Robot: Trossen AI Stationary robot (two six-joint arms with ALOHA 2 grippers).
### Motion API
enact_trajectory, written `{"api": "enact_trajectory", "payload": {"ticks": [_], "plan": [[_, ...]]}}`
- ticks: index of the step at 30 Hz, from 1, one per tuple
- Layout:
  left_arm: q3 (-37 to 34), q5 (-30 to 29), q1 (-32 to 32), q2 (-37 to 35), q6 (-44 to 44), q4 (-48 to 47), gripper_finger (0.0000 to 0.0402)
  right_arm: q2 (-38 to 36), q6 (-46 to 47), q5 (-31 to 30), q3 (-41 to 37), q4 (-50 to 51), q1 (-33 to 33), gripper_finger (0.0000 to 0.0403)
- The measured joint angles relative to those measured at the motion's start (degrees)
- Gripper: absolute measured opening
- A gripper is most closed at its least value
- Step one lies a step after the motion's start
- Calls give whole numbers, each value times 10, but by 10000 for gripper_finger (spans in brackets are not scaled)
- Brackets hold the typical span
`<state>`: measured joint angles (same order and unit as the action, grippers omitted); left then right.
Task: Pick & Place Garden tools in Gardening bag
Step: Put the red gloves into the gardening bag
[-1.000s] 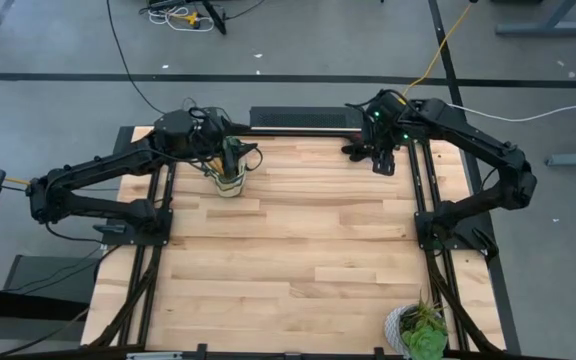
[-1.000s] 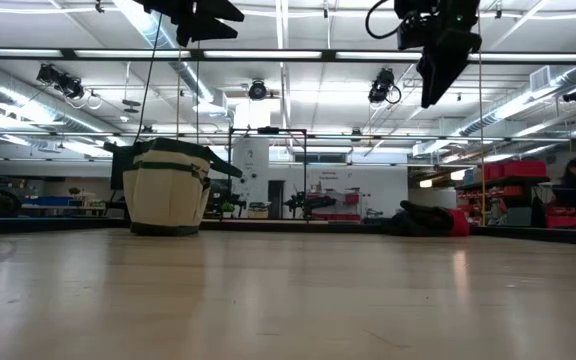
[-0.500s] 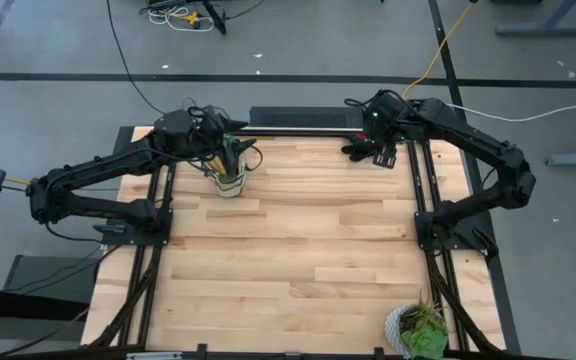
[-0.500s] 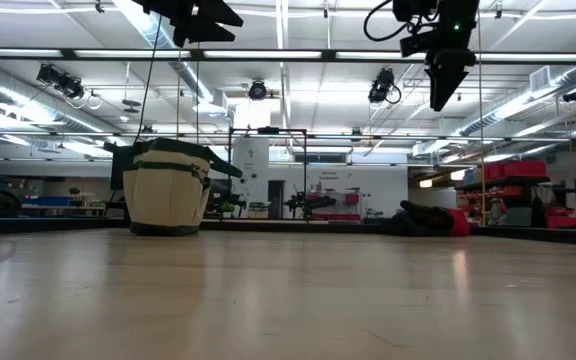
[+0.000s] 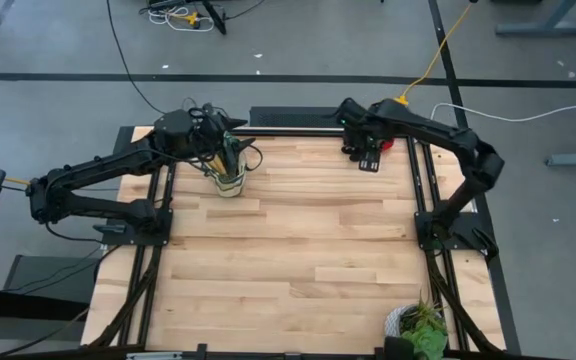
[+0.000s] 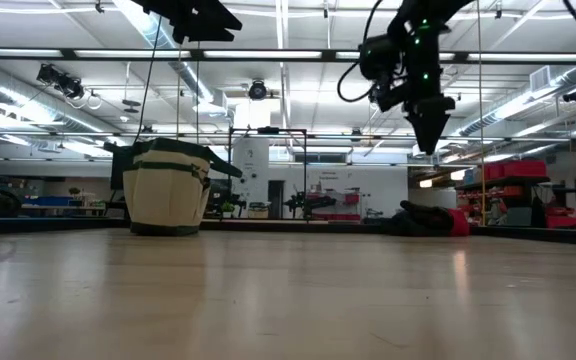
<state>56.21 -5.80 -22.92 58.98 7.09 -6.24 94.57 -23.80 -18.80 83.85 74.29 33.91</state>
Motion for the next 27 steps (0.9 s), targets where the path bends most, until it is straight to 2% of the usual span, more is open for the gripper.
{"api": "enact_trajectory", "payload": {"ticks": [12,17,27], "plan": [[0,0,0,0,-4,-1,252,62,-7,-3,0,-38,16,254],[0,0,0,0,-4,-3,252,89,-7,-25,0,-51,16,254],[0,0,0,0,-4,-46,252,127,-7,-42,0,-56,15,259]]}}
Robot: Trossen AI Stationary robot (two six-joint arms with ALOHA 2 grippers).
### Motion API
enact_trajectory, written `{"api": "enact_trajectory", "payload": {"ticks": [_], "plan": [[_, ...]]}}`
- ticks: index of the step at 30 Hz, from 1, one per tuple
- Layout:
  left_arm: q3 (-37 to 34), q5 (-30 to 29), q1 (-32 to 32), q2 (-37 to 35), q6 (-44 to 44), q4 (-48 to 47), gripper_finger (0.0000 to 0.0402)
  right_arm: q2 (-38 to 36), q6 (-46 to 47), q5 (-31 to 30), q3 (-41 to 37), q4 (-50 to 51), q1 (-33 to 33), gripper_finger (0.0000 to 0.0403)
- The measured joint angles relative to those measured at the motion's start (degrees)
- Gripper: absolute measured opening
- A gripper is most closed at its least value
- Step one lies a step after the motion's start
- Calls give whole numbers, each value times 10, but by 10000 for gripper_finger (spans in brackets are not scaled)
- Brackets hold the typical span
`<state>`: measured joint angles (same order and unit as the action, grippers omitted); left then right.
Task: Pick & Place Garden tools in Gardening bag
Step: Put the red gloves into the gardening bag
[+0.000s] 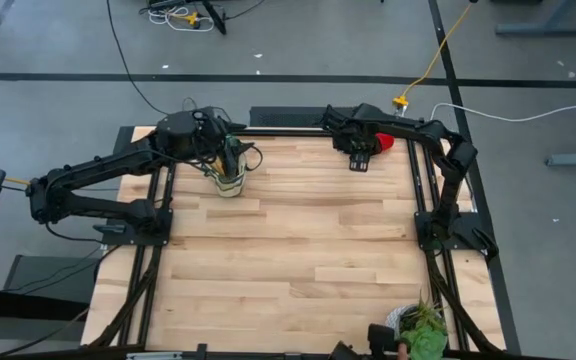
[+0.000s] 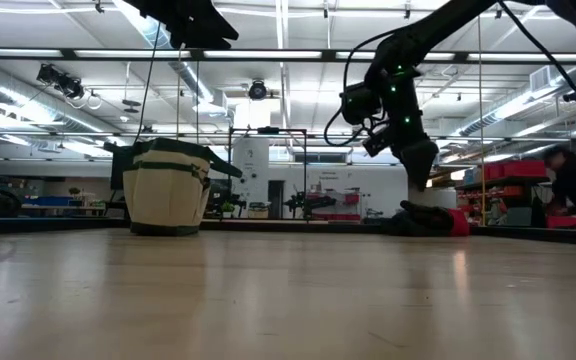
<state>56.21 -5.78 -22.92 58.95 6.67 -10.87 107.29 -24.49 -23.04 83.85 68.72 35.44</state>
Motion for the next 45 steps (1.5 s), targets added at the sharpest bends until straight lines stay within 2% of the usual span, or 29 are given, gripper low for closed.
{"api": "enact_trajectory", "payload": {"ticks": [12,17,25,37,45], "plan": [[0,-2,-2,0,0,-1,252,33,15,-16,0,-24,0,342],[0,-2,-2,0,0,-1,252,50,15,-29,0,-32,0,361],[0,-6,-2,0,0,-1,252,56,16,-44,0,-46,0,366],[0,-10,-2,0,0,-1,252,55,13,-50,18,-9,-18,366],[0,-11,-2,0,0,-2,252,55,3,-15,53,-43,-41,366]]}}
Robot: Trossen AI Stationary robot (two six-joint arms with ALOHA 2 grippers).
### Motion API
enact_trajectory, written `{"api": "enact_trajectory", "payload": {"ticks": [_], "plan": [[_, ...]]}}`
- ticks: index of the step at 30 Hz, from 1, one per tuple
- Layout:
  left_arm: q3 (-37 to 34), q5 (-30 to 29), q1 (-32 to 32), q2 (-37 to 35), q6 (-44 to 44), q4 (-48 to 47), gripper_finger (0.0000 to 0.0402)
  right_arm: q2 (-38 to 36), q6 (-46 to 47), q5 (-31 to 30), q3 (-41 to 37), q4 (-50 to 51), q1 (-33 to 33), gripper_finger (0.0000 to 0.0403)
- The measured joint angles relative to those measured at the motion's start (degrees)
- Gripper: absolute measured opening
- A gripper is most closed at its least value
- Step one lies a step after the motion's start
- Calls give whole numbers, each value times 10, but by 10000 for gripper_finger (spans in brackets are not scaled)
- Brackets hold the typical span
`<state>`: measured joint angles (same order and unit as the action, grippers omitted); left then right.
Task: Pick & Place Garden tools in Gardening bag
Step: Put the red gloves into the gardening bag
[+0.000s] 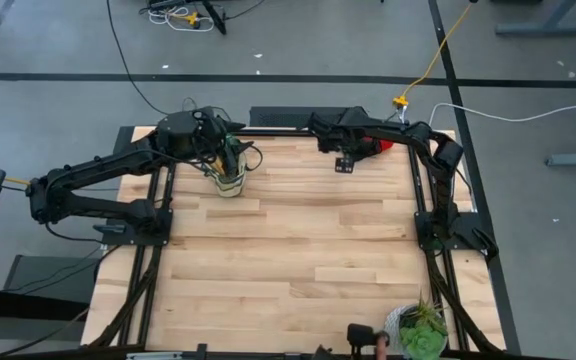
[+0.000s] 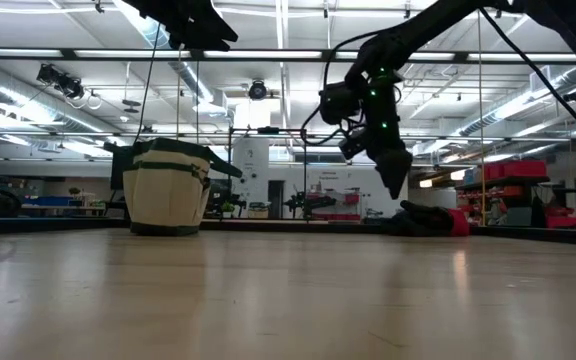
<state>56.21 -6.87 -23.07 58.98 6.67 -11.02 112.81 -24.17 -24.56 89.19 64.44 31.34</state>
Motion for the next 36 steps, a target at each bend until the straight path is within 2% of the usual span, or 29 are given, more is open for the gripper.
{"api": "enact_trajectory", "payload": {"ticks": [5,12,14,21,31,36], "plan": [[0,0,0,0,0,0,252,5,-3,1,0,-14,5,366],[0,0,0,0,0,0,252,49,-3,-10,0,-10,16,366],[0,0,0,0,0,0,252,64,2,-28,0,-3,16,366],[0,0,0,0,0,-1,252,102,27,-22,0,40,25,366],[0,0,0,0,0,-2,252,106,27,-31,0,43,25,366],[0,0,0,0,0,-2,252,106,24,-31,0,30,28,349]]}}
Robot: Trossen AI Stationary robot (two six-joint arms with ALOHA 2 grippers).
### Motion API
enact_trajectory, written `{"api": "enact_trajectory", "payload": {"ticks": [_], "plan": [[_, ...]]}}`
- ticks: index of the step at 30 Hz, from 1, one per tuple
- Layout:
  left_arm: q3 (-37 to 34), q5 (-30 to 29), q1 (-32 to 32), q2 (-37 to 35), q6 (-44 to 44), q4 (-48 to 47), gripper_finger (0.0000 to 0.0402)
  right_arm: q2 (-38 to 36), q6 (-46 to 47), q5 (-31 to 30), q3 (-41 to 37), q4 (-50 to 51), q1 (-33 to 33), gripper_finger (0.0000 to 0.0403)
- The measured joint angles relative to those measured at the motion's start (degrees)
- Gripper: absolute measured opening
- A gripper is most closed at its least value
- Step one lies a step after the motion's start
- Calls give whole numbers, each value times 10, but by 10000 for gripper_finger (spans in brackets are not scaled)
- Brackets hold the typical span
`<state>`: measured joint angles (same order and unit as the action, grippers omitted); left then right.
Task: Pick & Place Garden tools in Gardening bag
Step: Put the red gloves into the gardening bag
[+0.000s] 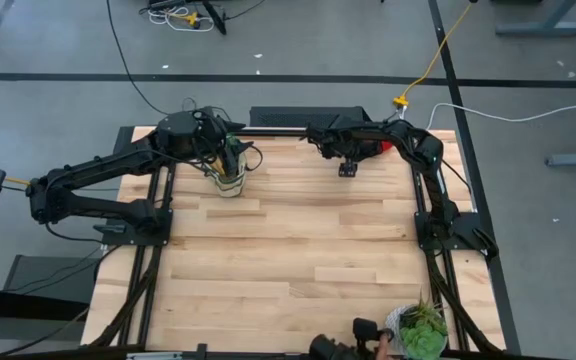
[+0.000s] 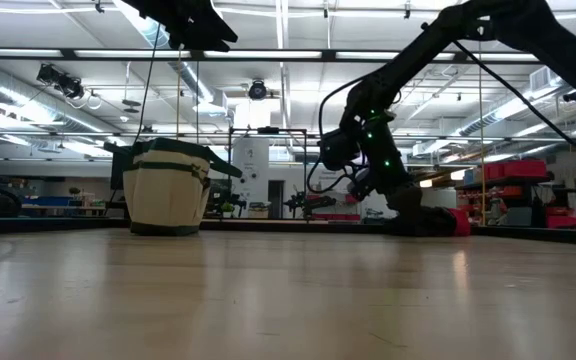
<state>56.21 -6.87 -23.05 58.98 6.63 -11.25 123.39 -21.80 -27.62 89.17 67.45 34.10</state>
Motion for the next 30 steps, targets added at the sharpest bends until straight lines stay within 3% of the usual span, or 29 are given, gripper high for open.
{"api": "enact_trajectory", "payload": {"ticks": [12,30], "plan": [[0,0,0,0,0,0,252,0,-11,2,0,-13,9,269],[0,0,0,0,1,0,252,0,-16,0,0,-8,11,72]]}}
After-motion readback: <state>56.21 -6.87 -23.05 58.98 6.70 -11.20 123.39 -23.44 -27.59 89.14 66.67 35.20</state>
